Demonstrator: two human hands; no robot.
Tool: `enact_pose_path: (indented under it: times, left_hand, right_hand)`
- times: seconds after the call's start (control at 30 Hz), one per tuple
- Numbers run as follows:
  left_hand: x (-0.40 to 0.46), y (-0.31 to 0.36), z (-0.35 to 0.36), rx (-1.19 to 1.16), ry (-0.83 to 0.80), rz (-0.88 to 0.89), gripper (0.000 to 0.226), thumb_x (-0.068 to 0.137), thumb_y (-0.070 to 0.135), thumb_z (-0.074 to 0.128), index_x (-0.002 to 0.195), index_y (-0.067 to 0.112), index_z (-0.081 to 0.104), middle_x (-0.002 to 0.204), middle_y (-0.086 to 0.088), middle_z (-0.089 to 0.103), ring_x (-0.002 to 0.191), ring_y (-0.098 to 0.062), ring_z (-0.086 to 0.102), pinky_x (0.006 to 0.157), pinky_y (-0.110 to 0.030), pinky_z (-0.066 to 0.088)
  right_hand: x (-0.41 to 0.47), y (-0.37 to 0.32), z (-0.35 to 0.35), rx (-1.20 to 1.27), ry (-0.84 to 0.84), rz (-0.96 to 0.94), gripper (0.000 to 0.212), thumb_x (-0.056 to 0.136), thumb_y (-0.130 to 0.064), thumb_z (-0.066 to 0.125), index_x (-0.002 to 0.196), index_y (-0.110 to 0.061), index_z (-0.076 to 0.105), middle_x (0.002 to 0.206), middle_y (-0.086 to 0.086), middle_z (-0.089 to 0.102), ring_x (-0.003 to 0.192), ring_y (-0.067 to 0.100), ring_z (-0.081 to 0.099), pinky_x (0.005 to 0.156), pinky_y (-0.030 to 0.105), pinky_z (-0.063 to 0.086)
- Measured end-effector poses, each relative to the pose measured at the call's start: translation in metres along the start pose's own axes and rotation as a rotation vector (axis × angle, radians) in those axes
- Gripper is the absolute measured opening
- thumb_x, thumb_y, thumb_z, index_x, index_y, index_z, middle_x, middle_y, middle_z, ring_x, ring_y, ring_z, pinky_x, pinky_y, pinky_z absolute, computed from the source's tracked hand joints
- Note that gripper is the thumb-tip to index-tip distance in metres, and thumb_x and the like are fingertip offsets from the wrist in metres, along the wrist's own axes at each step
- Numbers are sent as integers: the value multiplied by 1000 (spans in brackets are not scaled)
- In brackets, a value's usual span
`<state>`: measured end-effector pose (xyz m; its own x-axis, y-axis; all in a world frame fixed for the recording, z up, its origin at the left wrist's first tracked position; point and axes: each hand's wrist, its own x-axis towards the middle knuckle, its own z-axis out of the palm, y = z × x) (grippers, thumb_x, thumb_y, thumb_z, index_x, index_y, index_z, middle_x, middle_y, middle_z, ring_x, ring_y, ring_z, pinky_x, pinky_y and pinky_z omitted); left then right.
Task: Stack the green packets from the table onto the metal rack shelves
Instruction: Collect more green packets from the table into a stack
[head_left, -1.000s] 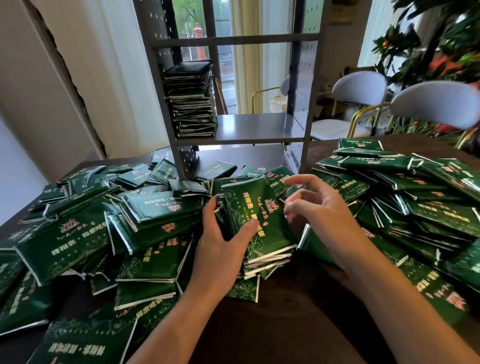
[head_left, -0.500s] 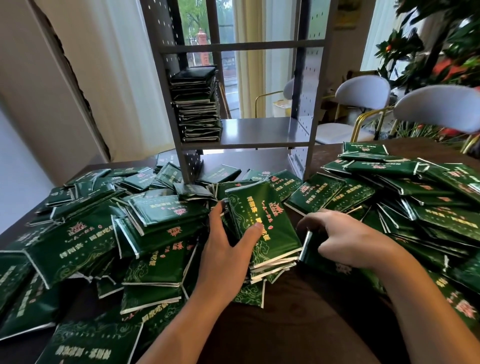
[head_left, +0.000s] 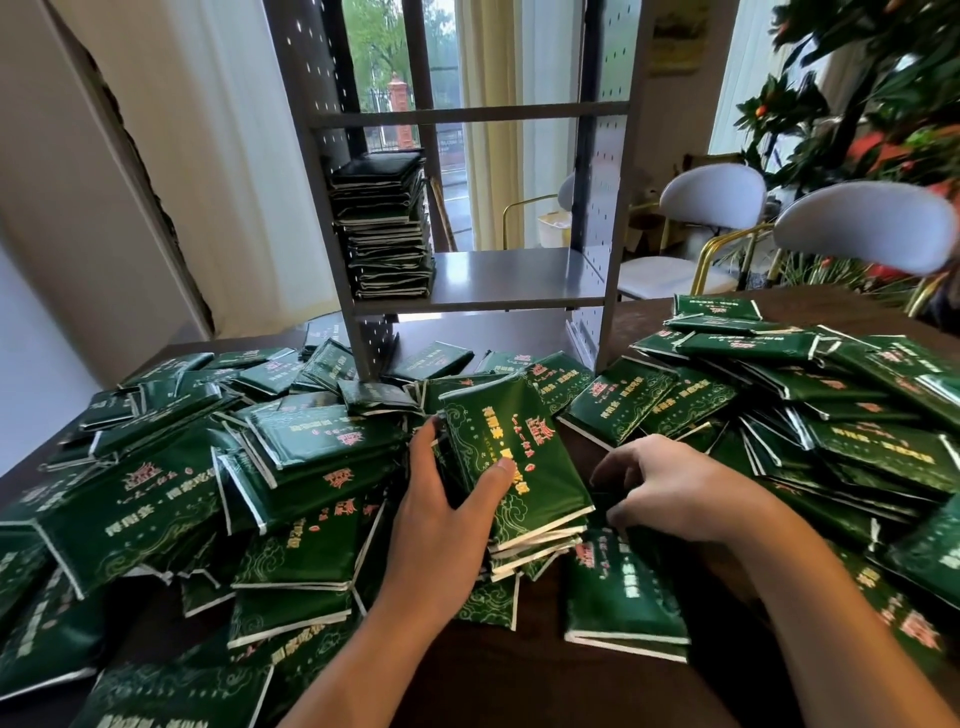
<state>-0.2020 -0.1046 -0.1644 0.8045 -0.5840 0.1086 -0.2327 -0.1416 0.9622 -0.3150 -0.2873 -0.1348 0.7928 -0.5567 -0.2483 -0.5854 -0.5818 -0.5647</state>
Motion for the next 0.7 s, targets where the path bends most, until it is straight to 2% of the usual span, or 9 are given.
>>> enact_pose_path:
  times: [0.1,0.23,0.37,0.43,0.5,0.57,0.63,0.7]
  left_hand:
    - [0,-1,0,-3,2,-3,70,89,52,64,148,47,26,117,27,63,110,2,60,105,-40,43]
    - [-1,1,0,-16,5,7,69,87,54,63,146,49,27,115,31,61,108,8,57,101,-35,42]
    - [-1,1,0,-54,18,14,57,91,46,62,140,50,32,108,37,64,98,11,62,95,-34,44]
    - [-1,1,0,-93,49,16,53,93,43,60,140,48,36,112,32,64,104,8,62,98,-35,44]
    - [0,1,0,-136,79,15,52,95,41,58,142,45,37,115,30,62,106,10,58,96,-31,42]
    - [0,1,-1,-161,102,17,46,97,36,58,138,44,41,111,31,63,99,15,57,89,-26,40]
    - [0,3,-1,-176,119,13,42,97,31,59,134,43,44,106,32,64,94,16,59,84,-24,41]
    - [0,4,-2,-184,144,9,44,96,28,60,134,41,44,103,31,66,92,15,60,82,-21,42]
  right_hand:
    - [2,0,1,-42,14,8,12,80,-28,79,90,-22,74,85,-6,74,84,12,69,81,34,57]
    - [1,-4,4,-76,18,-9,9,88,-28,72,85,-21,67,85,-3,70,82,13,66,77,33,54]
    - [-6,-10,-3,286,83,-67,13,90,-14,67,80,-14,59,78,0,63,73,18,56,70,35,42]
    - [-11,-13,-7,463,95,-78,18,84,-7,68,75,-16,56,72,1,56,72,20,49,71,36,36]
    - [-12,-15,-8,566,77,-70,18,75,-5,69,72,-18,57,69,1,56,74,22,51,74,37,38]
    - [-13,-17,-8,582,53,-53,16,76,-1,66,75,-15,59,69,2,57,71,20,52,71,32,41]
    - [-15,-19,-7,500,61,-52,13,85,0,60,83,-12,63,73,-1,59,65,11,52,62,25,39]
    - [-17,-22,-5,476,108,-60,14,90,-4,59,90,-13,69,76,-4,65,64,3,56,59,21,38]
